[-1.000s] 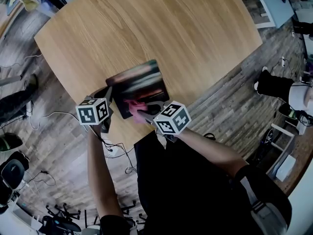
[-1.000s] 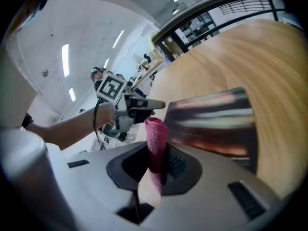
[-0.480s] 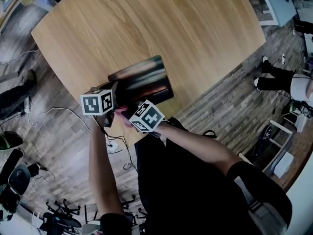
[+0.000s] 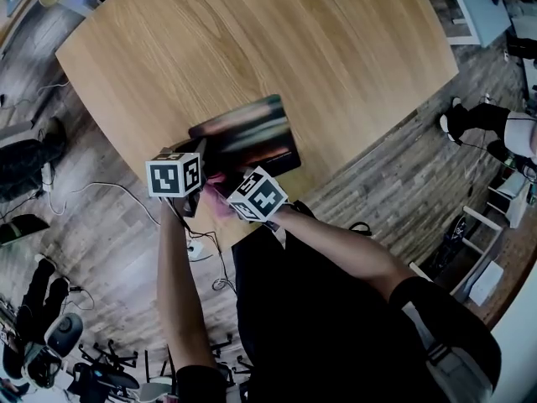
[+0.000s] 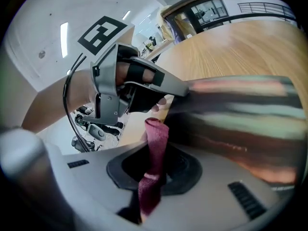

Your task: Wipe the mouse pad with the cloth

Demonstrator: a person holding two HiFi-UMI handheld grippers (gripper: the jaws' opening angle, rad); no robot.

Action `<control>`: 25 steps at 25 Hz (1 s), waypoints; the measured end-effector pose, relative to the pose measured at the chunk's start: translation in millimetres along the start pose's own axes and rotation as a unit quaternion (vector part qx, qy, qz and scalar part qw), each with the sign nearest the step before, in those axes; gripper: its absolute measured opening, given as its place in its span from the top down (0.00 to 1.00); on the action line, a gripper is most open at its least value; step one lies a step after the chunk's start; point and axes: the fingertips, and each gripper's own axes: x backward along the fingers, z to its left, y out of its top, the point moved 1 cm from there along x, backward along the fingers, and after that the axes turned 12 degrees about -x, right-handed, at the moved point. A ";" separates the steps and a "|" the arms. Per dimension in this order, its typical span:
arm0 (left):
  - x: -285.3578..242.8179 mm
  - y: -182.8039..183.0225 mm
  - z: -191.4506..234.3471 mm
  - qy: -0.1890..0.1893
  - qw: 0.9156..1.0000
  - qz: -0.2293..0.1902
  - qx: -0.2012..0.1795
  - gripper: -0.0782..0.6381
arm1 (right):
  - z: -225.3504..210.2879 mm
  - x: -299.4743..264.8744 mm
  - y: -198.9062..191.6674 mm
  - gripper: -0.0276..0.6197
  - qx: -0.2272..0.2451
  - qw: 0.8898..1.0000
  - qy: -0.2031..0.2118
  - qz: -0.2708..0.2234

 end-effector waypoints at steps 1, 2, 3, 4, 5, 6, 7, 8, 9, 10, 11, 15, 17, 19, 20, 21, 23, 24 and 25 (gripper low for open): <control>0.1 0.3 0.6 -0.001 1.000 -0.001 0.001 0.86 | -1.9 0.5 0.9 0.86 -0.002 1.000 -0.001 -0.001; 0.3 1.4 1.3 -0.001 1.000 -0.003 0.002 0.86 | -4.2 1.3 1.9 0.86 -0.006 1.000 -0.002 -0.003; 0.4 2.6 1.9 -0.002 1.000 -0.004 0.002 0.86 | -6.8 2.3 3.0 0.86 -0.010 1.000 -0.002 -0.004; 0.3 3.4 2.4 -0.003 1.000 -0.005 0.002 0.86 | -9.6 3.6 4.1 0.86 -0.014 1.000 -0.003 -0.006; 0.2 3.8 2.8 -0.004 1.000 -0.005 0.003 0.86 | -12.5 5.0 5.3 0.86 -0.017 1.000 -0.005 -0.008; 0.1 4.1 3.2 -0.005 1.000 -0.004 0.003 0.86 | -15.4 6.5 6.4 0.86 -0.020 1.000 -0.006 -0.010; 0.1 4.4 3.5 -0.005 1.000 -0.005 0.004 0.86 | -17.9 8.2 7.3 0.86 -0.021 1.000 -0.007 -0.011; 0.2 4.6 3.7 -0.006 1.000 -0.005 0.006 0.86 | -20.0 9.9 7.9 0.86 -0.022 1.000 -0.008 -0.012; 0.3 4.5 3.9 -0.006 1.000 -0.006 0.007 0.86 | -21.7 11.6 8.0 0.86 -0.023 1.000 -0.009 -0.013; 0.3 3.8 3.8 -0.006 1.000 -0.006 0.010 0.86 | -23.3 13.2 7.9 0.86 -0.024 1.000 -0.011 -0.014; 0.2 2.3 3.7 -0.006 1.000 -0.005 0.013 0.86 | -25.1 15.0 7.7 0.86 -0.026 0.999 -0.012 -0.016; -0.9 0.3 3.4 -0.006 1.000 -0.003 0.018 0.86 | -35.1 23.1 7.4 0.86 -0.038 0.999 -0.018 -0.025; -0.7 2.4 4.0 -0.004 1.000 -0.006 0.016 0.86 | -40.7 27.7 7.6 0.86 -0.042 0.998 -0.023 -0.028; 0.1 2.6 4.0 -0.003 1.000 -0.007 0.016 0.86 | -45.9 32.9 7.1 0.86 -0.043 0.998 -0.027 -0.031; 0.4 2.2 4.0 -0.003 1.000 -0.007 0.018 0.86 | -48.6 35.5 6.7 0.86 -0.044 0.998 -0.030 -0.033; 0.6 2.2 4.2 -0.002 1.000 -0.007 0.018 0.86 | -51.7 38.2 6.7 0.86 -0.044 0.998 -0.033 -0.034; 0.4 2.4 5.0 -0.001 1.000 -0.008 0.020 0.86 | -58.8 43.9 7.4 0.86 -0.046 0.998 -0.037 -0.037; 0.5 2.5 5.3 0.000 1.000 -0.008 0.021 0.86 | -62.2 46.9 7.7 0.86 -0.048 0.997 -0.039 -0.039; 0.6 2.4 5.5 0.002 1.000 -0.009 0.022 0.86 | -65.2 49.7 7.6 0.86 -0.050 0.997 -0.042 -0.040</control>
